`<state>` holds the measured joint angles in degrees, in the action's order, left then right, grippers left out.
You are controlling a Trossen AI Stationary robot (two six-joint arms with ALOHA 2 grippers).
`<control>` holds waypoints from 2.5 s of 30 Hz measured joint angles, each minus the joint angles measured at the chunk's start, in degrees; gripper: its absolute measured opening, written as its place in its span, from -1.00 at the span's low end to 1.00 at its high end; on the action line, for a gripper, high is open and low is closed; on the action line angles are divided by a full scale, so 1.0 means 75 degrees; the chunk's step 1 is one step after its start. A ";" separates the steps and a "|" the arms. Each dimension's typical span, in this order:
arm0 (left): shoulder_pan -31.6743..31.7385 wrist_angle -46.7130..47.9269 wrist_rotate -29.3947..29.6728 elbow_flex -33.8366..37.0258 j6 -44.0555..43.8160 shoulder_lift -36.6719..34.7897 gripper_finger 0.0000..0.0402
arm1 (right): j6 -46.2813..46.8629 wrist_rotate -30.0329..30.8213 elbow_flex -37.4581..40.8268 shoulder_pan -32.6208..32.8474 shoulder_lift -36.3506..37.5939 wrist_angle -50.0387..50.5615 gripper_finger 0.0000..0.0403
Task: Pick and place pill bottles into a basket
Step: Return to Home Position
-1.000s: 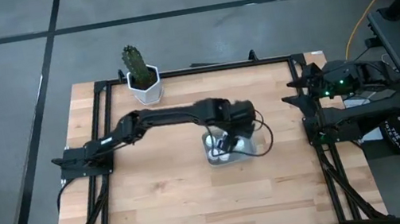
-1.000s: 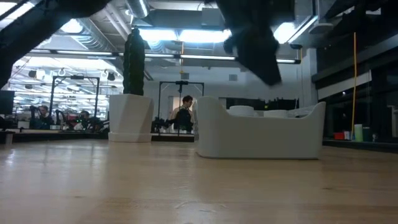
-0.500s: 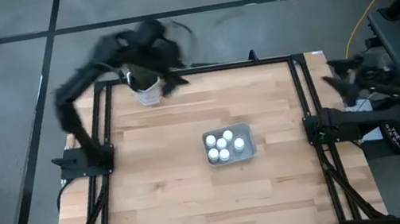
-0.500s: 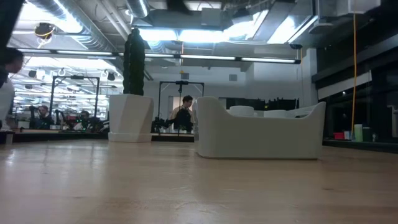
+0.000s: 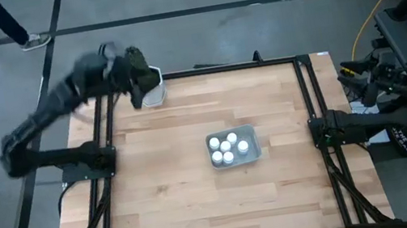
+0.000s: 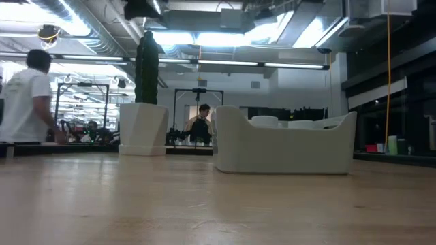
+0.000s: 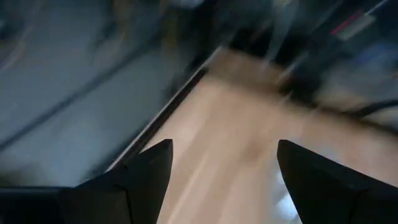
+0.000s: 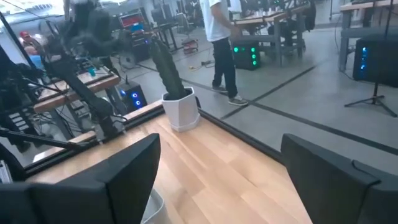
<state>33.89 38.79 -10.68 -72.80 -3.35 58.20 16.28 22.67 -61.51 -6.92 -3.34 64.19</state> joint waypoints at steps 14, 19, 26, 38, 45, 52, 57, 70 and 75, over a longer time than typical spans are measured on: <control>-0.1220 -1.0728 -0.0576 0.9371 -0.3369 -0.3692 0.40 | -0.1385 0.0031 0.0001 0.0000 -0.0001 0.0061 0.66; -0.1663 -0.9002 0.0936 0.9640 -0.3130 -0.3842 0.40 | -0.2047 0.0031 0.0001 0.0001 -0.0001 0.0103 0.66; -0.2246 -0.6619 0.1207 0.9644 -0.4044 -0.3761 0.40 | -0.1670 0.0029 0.0001 0.0001 -0.0001 0.0689 0.66; -0.2772 -0.7887 0.0857 0.9644 -0.3386 -0.3819 0.40 | -0.1015 0.0031 0.0001 0.0000 -0.0001 0.1150 0.66; -0.3197 -0.7301 0.1045 0.9644 -0.3386 -0.4684 0.40 | -0.0992 0.0030 0.0001 0.0000 -0.0001 0.1150 0.66; -0.3679 -0.6515 0.1069 0.9644 -0.3385 -0.6922 0.40 | -0.1063 0.0028 0.0001 0.0002 -0.0001 0.1147 0.66; -0.3678 -0.6682 0.1079 0.9641 -0.3383 -0.7746 0.40 | -0.1026 0.0028 0.0001 0.0003 -0.0001 0.1143 0.66; -0.3777 -0.6907 0.1088 0.9644 -0.3386 -0.7759 0.40 | -0.1018 0.0028 0.0001 0.0003 0.0004 0.1135 0.66; -0.3774 -0.6913 0.1090 0.9644 -0.3386 -0.7759 0.40 | -0.1034 0.0028 0.0001 0.0003 0.0004 0.1135 0.66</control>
<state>5.59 -13.06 -2.50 -0.47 -28.75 0.01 8.53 22.87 -61.49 -6.90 -3.32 72.71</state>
